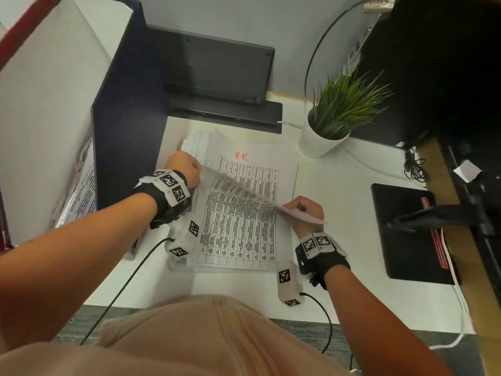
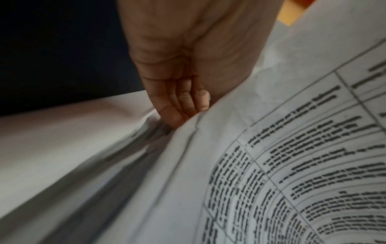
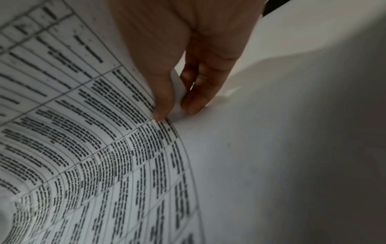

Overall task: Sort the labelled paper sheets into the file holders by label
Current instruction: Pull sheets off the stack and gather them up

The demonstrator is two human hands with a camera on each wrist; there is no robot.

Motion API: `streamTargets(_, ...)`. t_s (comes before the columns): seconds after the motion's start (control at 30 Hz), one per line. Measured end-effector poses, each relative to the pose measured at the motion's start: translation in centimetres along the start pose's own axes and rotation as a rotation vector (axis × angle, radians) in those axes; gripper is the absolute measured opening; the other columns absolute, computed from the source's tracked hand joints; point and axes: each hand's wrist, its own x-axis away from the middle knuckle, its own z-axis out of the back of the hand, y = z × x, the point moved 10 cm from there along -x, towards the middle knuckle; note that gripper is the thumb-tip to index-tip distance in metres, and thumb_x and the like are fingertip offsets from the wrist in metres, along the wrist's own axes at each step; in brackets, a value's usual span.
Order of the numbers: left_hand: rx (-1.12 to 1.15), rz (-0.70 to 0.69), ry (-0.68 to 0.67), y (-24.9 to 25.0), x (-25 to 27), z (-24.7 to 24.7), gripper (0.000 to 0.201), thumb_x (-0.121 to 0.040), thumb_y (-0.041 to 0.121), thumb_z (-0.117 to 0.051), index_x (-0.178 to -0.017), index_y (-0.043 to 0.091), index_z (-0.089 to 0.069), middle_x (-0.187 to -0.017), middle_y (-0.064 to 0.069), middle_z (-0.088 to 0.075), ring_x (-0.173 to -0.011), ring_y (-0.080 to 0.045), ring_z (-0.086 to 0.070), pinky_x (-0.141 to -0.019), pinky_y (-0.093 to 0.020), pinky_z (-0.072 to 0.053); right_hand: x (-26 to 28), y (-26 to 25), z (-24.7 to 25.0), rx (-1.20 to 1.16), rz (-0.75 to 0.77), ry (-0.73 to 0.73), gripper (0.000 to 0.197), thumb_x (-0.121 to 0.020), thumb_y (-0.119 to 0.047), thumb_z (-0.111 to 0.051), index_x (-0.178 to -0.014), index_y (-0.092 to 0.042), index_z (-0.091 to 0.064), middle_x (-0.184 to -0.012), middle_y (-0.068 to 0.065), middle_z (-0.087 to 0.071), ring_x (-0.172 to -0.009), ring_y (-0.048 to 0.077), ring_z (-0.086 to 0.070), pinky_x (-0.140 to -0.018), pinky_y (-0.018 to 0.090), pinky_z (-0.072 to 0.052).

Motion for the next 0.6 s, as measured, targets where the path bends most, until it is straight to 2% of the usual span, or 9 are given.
streamTargets(0.07,-0.051,-0.022,0.021,0.3,0.2,0.2,0.015,-0.083,-0.004,-0.058,-0.092,-0.006,-0.069,-0.087,-0.014,-0.064,-0.076,-0.024,-0.053,-0.069,-0.027,-0.043,0.1,-0.3,0.1,0.102,0.033,0.015,0.017,-0.068,-0.007,-0.08,-0.067,-0.01,-0.063,-0.068,0.001,-0.061,-0.063,0.009,-0.055,-0.061,0.006,-0.043)
streamTargets(0.17,-0.032,-0.047,0.017,0.2,0.4,0.1,0.017,-0.086,-0.001,-0.056,-0.097,-0.004,-0.069,-0.099,-0.017,-0.066,-0.09,-0.03,-0.059,-0.078,-0.032,-0.046,0.5,-0.1,0.8,0.043,0.011,0.07,0.041,-0.063,-0.011,-0.085,-0.099,-0.001,-0.067,-0.093,0.009,-0.069,-0.085,0.019,-0.065,-0.076,0.026,-0.053)
streamTargets(0.23,0.032,-0.093,0.08,0.4,0.7,0.5,0.017,-0.086,0.0,-0.057,-0.097,-0.001,-0.07,-0.101,-0.017,-0.068,-0.097,-0.032,-0.061,-0.086,-0.035,-0.048,0.6,-0.1,0.9,0.055,0.014,0.092,0.045,-0.062,-0.011,-0.085,-0.102,0.0,-0.066,-0.099,0.012,-0.07,-0.09,0.021,-0.066,-0.074,0.026,-0.054)
streamTargets(0.3,0.127,-0.182,0.179,1.0,1.5,1.3,0.019,-0.085,0.0,-0.058,-0.099,0.002,-0.071,-0.098,-0.014,-0.07,-0.091,-0.027,-0.063,-0.084,-0.034,-0.05,0.7,0.0,0.7,0.023,-0.004,0.083,0.037,-0.063,-0.007,-0.084,-0.095,0.001,-0.067,-0.099,0.012,-0.07,-0.091,0.025,-0.066,-0.067,0.02,-0.055)
streamTargets(0.33,0.194,-0.218,0.193,1.2,1.9,1.4,0.018,-0.084,0.002,-0.061,-0.099,0.004,-0.071,-0.093,-0.011,-0.069,-0.084,-0.023,-0.063,-0.079,-0.032,-0.051,0.7,-0.2,0.6,0.025,-0.008,0.073,0.033,-0.063,-0.005,-0.083,-0.089,0.004,-0.065,-0.098,0.015,-0.07,-0.094,0.03,-0.066,-0.068,0.025,-0.057)
streamTargets(0.37,0.269,-0.246,0.182,1.3,2.2,1.2,0.016,-0.084,0.006,-0.064,-0.099,0.007,-0.071,-0.09,-0.008,-0.068,-0.078,-0.019,-0.062,-0.074,-0.031,-0.052,0.8,-0.2,0.5,0.031,-0.005,0.066,0.036,-0.064,-0.004,-0.083,-0.088,0.012,-0.062,-0.099,0.022,-0.069,-0.096,0.037,-0.064,-0.074,0.037,-0.058)
streamTargets(0.43,0.435,-0.267,0.122,1.4,2.5,0.8,0.006,-0.085,0.01,-0.064,-0.09,0.012,-0.067,-0.089,-0.006,-0.066,-0.079,-0.019,-0.062,-0.071,-0.033,-0.053,0.8,-0.3,0.4,0.034,0.008,0.061,0.048,-0.063,-0.003,-0.083,-0.094,0.021,-0.054,-0.102,0.035,-0.062,-0.099,0.047,-0.057,-0.082,0.056,-0.049)
streamTargets(0.5,0.567,-0.244,0.079,1.2,2.6,0.4,0.014,-0.086,0.007,-0.061,-0.077,0.017,-0.062,-0.091,-0.007,-0.066,-0.084,-0.023,-0.062,-0.071,-0.035,-0.052,0.6,-0.3,0.5,0.046,0.016,0.081,0.052,-0.062,-0.005,-0.084,-0.098,0.018,-0.056,-0.103,0.033,-0.063,-0.1,0.045,-0.058,-0.083,0.053,-0.051)
streamTargets(0.6,0.668,-0.181,0.014,0.8,2.5,-0.3,0.029,-0.089,0.001,-0.051,-0.067,0.02,-0.058,-0.078,0.001,-0.066,-0.07,-0.015,-0.06,-0.056,-0.024,-0.045,0.6,-0.2,1.0,0.012,0.033,0.133,0.06,-0.058,-0.004,-0.086,-0.11,0.004,-0.059,-0.109,0.018,-0.067,-0.103,0.03,-0.064,-0.084,0.034,-0.054)
